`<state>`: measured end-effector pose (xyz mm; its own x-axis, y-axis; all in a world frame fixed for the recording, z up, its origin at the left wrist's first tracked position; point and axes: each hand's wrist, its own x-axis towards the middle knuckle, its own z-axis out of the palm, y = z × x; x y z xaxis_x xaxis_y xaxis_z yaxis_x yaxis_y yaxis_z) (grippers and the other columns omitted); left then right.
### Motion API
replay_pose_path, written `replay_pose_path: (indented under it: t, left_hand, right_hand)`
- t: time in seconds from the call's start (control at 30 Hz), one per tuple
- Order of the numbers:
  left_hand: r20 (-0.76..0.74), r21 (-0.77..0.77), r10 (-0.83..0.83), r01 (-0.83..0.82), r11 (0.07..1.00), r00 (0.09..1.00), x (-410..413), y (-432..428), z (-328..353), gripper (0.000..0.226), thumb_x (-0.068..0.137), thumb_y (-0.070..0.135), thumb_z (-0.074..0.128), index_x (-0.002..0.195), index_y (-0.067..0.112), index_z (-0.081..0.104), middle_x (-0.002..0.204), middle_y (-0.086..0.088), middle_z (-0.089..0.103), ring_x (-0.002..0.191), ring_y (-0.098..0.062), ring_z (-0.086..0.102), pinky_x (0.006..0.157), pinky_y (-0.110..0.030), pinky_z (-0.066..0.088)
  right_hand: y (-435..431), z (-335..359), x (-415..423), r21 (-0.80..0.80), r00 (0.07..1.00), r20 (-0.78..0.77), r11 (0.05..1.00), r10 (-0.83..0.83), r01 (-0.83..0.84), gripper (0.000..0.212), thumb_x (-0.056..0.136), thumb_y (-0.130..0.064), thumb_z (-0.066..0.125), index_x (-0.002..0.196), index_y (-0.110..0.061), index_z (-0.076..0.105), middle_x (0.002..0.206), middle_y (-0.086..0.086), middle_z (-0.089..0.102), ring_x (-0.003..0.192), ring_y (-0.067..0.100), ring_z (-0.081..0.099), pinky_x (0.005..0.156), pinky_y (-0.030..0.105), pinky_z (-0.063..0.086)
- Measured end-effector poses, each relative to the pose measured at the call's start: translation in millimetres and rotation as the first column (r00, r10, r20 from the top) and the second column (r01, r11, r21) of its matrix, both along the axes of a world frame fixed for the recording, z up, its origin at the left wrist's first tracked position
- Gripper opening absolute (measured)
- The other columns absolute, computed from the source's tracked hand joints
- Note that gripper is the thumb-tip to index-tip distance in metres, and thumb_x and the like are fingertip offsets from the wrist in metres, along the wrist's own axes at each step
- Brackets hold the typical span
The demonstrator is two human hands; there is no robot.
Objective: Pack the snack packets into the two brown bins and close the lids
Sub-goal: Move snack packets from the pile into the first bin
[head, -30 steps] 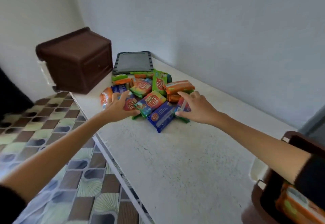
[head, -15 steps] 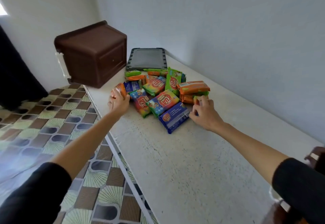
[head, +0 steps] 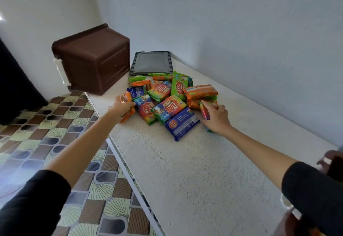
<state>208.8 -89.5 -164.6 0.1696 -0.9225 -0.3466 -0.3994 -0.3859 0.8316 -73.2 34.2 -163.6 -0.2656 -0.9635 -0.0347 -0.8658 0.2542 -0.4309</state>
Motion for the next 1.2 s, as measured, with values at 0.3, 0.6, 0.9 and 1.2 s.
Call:
replay_pose_path:
  t: [0.3,0.6,0.9,1.2]
  left_hand:
    - [0.031,-0.161,-0.139,0.142,0.977,0.990,-10,22,28,0.082,0.060,0.014,0.082,0.124,0.043,0.040,0.128,-0.013,0.043,0.106,-0.034,0.053,0.073,-0.041,0.056]
    - [0.332,-0.389,-0.645,0.723,0.572,0.689,-140,85,111,0.083,0.062,0.014,0.082,0.131,0.037,0.041,0.122,-0.008,0.049,0.105,-0.024,0.053,0.078,-0.033,0.050]
    - [0.617,-0.241,-0.787,0.947,-0.211,-0.018,-246,215,158,0.083,0.052,0.049,0.074,0.123,0.057,0.033,0.116,0.006,0.043,0.100,-0.005,0.048,0.074,-0.010,0.037]
    - [0.606,0.080,-0.533,0.711,-0.698,-0.591,-292,309,132,0.081,0.062,0.043,0.069,0.129,0.060,0.028,0.119,0.012,0.036,0.109,-0.004,0.040,0.088,-0.018,0.042]
  right_hand:
    - [2,23,-5,0.008,0.999,0.017,1.000,-0.029,0.029,0.069,0.069,-0.017,0.079,0.128,-0.030,0.045,0.131,0.015,0.030,0.119,0.035,0.036,0.093,0.033,0.041]
    - [90,112,-68,-0.149,0.988,0.101,0.980,-0.121,0.135,0.073,0.064,-0.010,0.078,0.127,-0.031,0.047,0.126,0.015,0.032,0.113,0.034,0.041,0.091,0.034,0.042]
    - [287,152,-108,-0.116,0.960,-0.082,0.960,-0.267,0.257,0.076,0.063,-0.013,0.080,0.127,-0.040,0.048,0.110,0.002,0.035,0.101,0.016,0.036,0.081,0.025,0.032]
    - [410,116,-92,0.154,0.963,-0.003,0.952,-0.268,0.266,0.077,0.062,-0.026,0.079,0.126,-0.043,0.041,0.119,-0.010,0.035,0.110,0.008,0.039,0.090,0.024,0.044]
